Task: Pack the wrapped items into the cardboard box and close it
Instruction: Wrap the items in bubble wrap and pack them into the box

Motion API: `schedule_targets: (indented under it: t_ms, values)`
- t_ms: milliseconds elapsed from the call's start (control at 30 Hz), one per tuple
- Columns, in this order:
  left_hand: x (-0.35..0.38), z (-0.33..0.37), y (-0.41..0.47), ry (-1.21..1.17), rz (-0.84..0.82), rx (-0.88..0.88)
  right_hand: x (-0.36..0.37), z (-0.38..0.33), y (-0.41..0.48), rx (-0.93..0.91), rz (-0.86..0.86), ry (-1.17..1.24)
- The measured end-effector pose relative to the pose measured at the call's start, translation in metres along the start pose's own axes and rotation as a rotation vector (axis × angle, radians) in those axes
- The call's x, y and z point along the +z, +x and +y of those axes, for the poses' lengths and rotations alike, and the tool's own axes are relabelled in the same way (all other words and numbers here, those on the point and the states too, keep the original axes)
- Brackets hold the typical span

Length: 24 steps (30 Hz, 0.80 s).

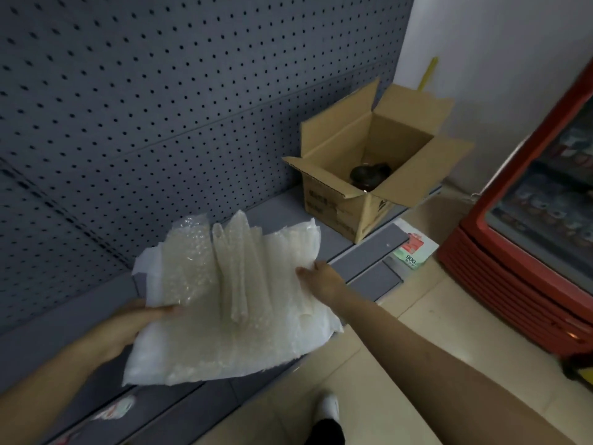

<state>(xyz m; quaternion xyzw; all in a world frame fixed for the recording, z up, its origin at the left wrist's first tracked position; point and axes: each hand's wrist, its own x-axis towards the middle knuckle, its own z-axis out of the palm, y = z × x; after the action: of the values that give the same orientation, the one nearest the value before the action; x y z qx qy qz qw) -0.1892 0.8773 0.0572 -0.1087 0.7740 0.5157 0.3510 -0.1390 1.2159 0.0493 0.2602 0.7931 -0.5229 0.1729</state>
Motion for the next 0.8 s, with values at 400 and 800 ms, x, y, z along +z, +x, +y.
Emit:
schedule_targets:
  t_ms: [400,800]
  values:
    - [0.033,0.042,0.029,-0.212,0.213,-0.044,-0.032,-0.052,0.112,-0.027,-0.165,-0.048]
    - [0.071,0.014,0.068,-0.344,0.529,-0.202,-0.010,-0.040,0.184,-0.045,-0.018,-0.343]
